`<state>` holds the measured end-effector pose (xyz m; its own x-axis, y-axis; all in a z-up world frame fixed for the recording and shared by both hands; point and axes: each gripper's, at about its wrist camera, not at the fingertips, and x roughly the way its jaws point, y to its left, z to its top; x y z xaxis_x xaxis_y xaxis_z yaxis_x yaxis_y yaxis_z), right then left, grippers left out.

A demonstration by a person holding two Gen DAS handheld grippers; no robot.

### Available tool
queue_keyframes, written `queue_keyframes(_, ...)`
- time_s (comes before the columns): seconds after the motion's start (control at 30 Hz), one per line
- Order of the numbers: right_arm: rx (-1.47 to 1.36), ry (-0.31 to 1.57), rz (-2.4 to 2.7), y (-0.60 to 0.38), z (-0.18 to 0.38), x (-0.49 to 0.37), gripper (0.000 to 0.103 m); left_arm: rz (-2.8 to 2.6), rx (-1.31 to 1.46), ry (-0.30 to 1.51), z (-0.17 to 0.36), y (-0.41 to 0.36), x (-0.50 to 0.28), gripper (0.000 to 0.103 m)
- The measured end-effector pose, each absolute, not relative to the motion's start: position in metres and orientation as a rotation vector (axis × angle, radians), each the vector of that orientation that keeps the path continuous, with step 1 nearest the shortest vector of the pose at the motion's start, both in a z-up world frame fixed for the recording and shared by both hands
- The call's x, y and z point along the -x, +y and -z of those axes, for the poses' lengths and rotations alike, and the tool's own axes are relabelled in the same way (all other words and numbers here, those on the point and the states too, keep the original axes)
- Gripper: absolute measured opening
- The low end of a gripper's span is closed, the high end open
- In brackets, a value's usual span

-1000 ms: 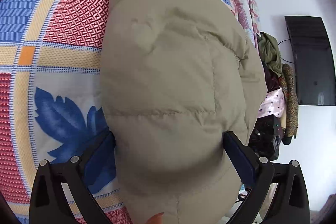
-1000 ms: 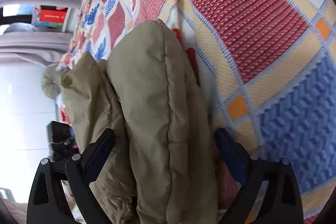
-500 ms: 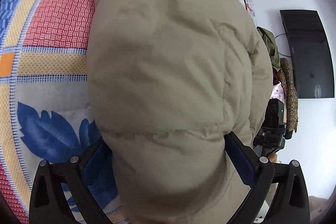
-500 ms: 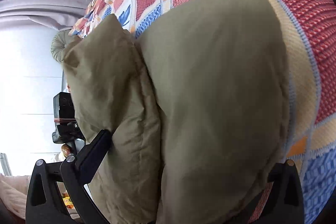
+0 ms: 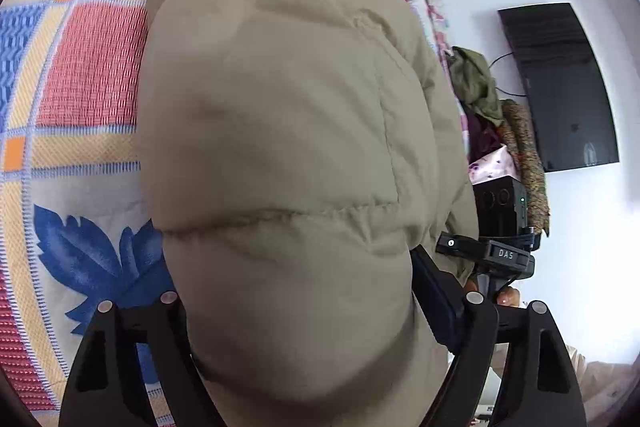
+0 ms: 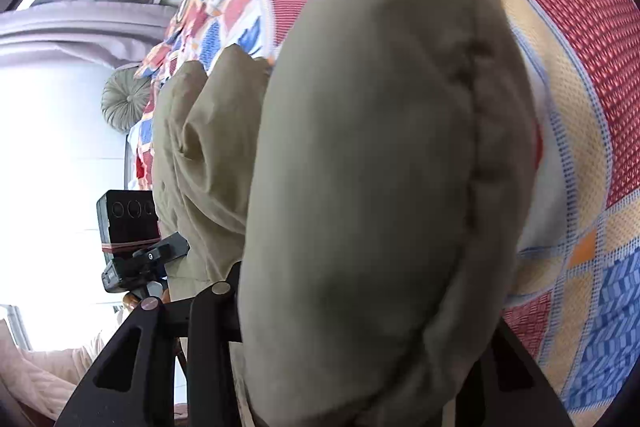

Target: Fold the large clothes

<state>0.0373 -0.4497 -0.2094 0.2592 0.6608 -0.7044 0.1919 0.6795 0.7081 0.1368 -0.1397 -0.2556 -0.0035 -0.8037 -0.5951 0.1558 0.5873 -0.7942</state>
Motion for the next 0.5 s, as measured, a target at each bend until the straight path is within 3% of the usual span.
queue_keyframes(0.5, -0.773, 1.192, -0.566, -0.292, 0.169, -0.129, 0.043, 0.655, 0.588, 1.147, 0.18, 0.025, -0.189, 0.085)
